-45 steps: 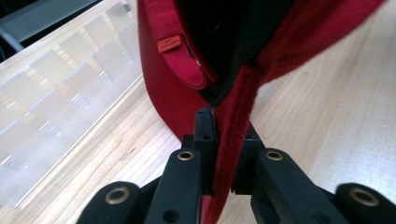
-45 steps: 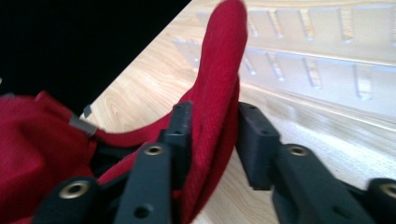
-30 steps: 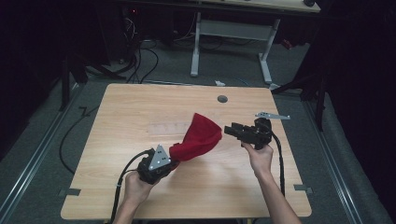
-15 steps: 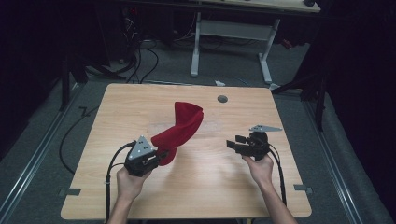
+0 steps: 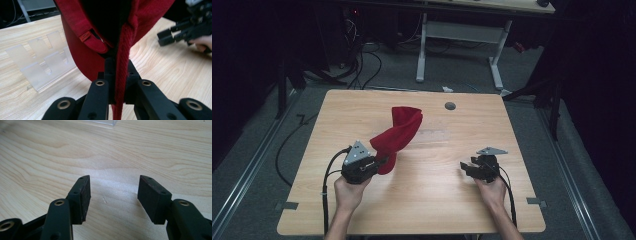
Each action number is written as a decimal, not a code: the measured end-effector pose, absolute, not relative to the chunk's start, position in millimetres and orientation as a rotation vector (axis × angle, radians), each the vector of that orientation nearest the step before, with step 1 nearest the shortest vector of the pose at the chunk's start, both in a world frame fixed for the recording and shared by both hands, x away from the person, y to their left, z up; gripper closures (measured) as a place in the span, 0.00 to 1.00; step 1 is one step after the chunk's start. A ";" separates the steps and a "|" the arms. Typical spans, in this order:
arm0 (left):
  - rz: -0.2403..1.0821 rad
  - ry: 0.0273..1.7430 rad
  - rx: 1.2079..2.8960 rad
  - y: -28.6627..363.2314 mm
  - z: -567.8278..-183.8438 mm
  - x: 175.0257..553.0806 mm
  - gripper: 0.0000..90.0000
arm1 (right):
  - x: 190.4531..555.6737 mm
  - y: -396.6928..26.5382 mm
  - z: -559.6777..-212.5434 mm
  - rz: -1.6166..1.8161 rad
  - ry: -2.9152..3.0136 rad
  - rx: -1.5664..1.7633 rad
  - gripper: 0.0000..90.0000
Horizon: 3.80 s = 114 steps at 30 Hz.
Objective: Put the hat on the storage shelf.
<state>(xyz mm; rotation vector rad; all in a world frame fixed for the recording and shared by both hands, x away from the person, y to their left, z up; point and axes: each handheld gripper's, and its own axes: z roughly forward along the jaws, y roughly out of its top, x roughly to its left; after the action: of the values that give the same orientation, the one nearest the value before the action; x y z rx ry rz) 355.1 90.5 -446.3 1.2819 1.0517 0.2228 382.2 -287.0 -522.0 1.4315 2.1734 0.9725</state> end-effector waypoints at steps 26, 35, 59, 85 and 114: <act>0.196 1.064 1.114 108.4 -400.0 382.3 0.94 | 378.3 -282.0 -531.0 0.897 2.128 1.379 0.40; 0.280 1.081 1.051 114.0 -399.2 407.6 0.94 | 378.2 -281.7 -531.0 0.898 2.130 1.380 0.40; 0.363 1.139 1.042 117.1 -415.3 457.5 0.94 | 378.5 -281.9 -531.1 0.901 2.135 1.374 0.39; 0.400 1.164 1.056 115.1 -435.9 459.4 0.94 | 378.4 -281.8 -531.1 0.899 2.136 1.372 0.39; 0.357 1.306 1.141 116.7 -462.0 446.3 0.91 | 378.4 -281.7 -531.1 0.899 2.136 1.371 0.39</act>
<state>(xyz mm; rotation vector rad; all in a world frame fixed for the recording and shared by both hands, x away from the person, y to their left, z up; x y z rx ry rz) 446.3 116.7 -462.0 1.1408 1.3062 0.3571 378.4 -281.7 -531.1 1.3714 2.1364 0.8988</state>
